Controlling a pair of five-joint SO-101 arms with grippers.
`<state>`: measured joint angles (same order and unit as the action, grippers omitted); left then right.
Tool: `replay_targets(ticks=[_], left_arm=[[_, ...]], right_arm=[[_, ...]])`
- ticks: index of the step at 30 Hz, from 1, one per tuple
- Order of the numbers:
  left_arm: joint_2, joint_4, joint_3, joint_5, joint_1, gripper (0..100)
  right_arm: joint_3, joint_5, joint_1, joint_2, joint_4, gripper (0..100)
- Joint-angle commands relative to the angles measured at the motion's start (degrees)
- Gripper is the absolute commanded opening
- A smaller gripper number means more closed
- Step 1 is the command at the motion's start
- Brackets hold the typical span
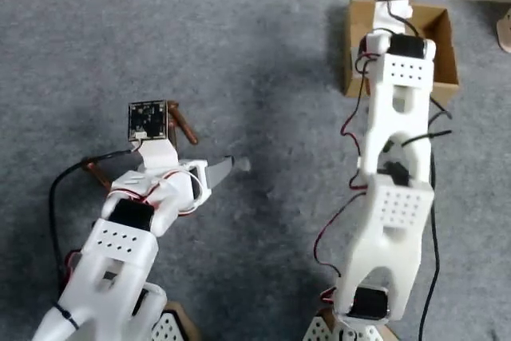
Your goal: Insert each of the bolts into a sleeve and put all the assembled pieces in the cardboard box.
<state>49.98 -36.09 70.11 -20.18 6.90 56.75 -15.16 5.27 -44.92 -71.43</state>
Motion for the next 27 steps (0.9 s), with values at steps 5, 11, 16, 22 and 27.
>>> replay_targets(ticks=[5, 11, 16, 22, 27], left_arm=[[0.2, -7.5, -5.1, 6.4, -0.6, 33], [0.2, -7.6, -5.1, 6.5, -0.7, 33], [0.2, -7.6, -5.1, 6.7, -0.7, 33], [0.2, -7.6, -5.1, 6.8, -0.7, 33], [0.2, -7.6, -5.1, 6.8, -0.6, 33]], right_arm=[[24.8, -0.3, 0.6, -10.2, -1.8, 0.4], [25.3, 2.0, 1.4, -13.1, 1.9, 0.4], [25.3, 3.9, 2.6, -15.1, 4.0, 0.4], [25.3, 3.9, 2.9, -16.3, 4.2, 13.9], [25.3, 3.5, 2.8, -16.3, 2.6, 17.6]])
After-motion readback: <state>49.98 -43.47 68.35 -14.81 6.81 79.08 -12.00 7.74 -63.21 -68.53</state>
